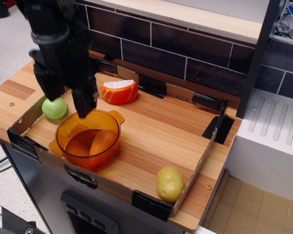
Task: Take carrot out of pot
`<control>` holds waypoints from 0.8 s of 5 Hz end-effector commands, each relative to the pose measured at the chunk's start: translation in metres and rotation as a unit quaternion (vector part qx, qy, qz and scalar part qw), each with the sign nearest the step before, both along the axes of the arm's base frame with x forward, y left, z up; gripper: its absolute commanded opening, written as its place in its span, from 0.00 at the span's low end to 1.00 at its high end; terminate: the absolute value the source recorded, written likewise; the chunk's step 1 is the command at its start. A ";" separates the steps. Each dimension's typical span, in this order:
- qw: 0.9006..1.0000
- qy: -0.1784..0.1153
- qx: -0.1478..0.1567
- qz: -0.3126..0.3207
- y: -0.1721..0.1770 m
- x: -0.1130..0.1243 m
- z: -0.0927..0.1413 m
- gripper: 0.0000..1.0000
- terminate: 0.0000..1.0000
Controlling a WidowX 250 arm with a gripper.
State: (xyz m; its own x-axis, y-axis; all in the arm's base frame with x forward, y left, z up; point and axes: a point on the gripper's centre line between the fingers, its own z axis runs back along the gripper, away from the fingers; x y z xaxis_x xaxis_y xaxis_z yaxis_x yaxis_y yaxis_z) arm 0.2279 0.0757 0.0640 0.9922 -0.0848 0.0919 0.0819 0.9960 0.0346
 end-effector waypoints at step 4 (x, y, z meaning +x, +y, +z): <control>1.000 0.007 -0.001 0.015 -0.019 0.001 -0.026 1.00 0.00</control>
State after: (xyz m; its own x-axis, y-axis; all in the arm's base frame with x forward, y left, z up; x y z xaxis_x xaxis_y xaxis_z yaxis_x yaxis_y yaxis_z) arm 0.2239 0.0540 0.0323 0.9971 -0.0451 0.0615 0.0437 0.9987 0.0250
